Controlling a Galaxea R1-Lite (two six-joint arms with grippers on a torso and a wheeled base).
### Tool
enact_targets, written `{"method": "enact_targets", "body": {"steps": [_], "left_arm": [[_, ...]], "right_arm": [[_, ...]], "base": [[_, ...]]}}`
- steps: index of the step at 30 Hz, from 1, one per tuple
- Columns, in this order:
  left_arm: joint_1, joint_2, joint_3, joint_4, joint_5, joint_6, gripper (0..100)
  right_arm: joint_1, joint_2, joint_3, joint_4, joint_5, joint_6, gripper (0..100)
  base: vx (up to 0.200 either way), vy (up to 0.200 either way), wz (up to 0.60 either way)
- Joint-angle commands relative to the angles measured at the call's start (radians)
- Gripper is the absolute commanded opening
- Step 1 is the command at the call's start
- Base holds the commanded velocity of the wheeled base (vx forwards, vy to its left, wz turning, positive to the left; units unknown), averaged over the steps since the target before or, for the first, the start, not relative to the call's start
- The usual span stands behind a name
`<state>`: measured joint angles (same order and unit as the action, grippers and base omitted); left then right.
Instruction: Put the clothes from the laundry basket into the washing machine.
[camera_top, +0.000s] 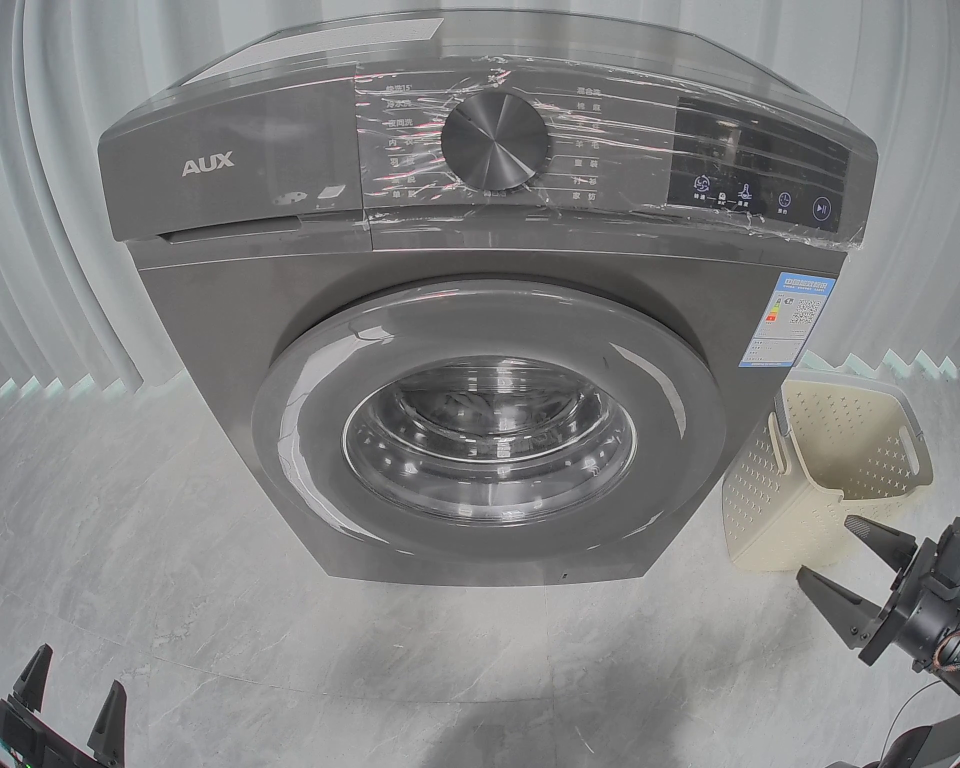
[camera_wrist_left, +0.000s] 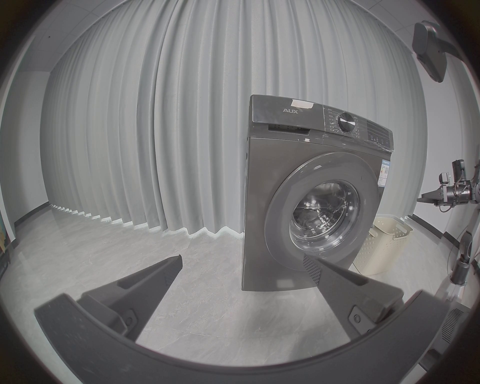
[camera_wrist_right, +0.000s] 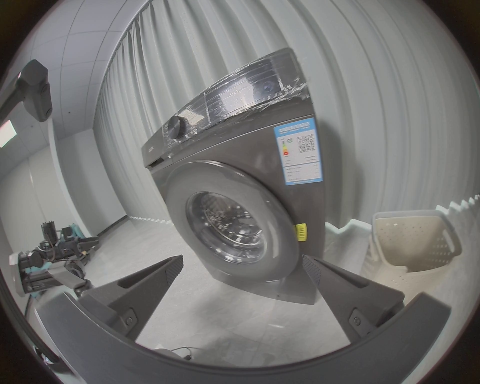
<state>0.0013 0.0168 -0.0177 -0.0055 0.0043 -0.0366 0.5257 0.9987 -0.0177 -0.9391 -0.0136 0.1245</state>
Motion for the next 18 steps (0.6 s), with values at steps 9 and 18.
{"method": "enact_targets", "body": {"steps": [9,18], "left_arm": [[0.0,-0.017,0.016,-0.001,0.0,0.0,100],[0.0,-0.017,0.016,-0.001,0.0,0.001,100]], "right_arm": [[-0.268,-0.505,0.018,0.419,0.054,-0.129,100],[-0.434,-0.733,0.01,0.533,0.1,-0.131,100]], "base": [[0.0,0.0,0.0],[0.0,0.0,0.0]]}}
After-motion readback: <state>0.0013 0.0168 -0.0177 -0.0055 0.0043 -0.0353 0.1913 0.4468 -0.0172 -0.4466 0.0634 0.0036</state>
